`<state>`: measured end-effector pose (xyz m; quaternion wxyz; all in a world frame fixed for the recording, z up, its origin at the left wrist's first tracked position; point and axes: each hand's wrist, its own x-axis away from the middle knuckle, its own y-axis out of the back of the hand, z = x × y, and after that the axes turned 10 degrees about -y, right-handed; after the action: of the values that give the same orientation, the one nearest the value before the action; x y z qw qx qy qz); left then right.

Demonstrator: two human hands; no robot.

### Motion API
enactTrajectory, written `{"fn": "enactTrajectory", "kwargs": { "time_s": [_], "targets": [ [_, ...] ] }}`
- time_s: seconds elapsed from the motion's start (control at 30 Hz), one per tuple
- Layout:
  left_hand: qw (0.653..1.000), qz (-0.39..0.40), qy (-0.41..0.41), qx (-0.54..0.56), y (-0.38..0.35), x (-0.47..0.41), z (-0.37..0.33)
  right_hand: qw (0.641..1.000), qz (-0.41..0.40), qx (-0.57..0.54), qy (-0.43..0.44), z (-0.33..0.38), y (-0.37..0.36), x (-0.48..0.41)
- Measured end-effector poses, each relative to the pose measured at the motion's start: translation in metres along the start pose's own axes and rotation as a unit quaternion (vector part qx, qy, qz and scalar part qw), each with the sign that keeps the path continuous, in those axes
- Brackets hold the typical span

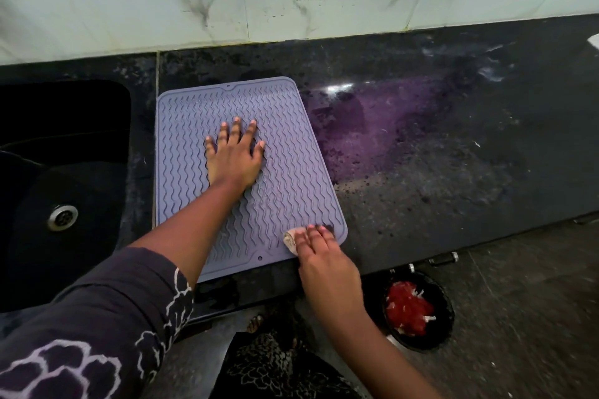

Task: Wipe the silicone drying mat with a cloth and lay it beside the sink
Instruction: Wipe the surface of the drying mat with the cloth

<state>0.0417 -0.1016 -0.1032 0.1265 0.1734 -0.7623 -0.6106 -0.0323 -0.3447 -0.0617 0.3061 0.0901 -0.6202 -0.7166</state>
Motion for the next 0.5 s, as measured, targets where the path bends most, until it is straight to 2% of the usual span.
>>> {"fn": "enactTrajectory", "kwargs": {
  "time_s": [0.2, 0.3, 0.4, 0.5],
  "targets": [
    [1.000, 0.011, -0.005, 0.016, 0.002, -0.001, 0.002, 0.998, -0.009, 0.003, -0.061, -0.016, 0.031, -0.003],
    [0.994, 0.015, -0.001, 0.105, 0.009, -0.004, 0.010, 0.997, -0.040, -0.013, -0.070, -0.005, 0.066, -0.041],
    [0.976, -0.044, 0.015, 0.213, 0.024, -0.015, 0.027, 0.991, -0.095, -0.080, -0.043, 0.026, 0.091, -0.099],
    [0.980, -0.091, 0.006, 0.178, 0.037, -0.033, 0.051, 0.986, -0.114, -0.120, -0.025, 0.065, 0.102, -0.170]
  ]
}}
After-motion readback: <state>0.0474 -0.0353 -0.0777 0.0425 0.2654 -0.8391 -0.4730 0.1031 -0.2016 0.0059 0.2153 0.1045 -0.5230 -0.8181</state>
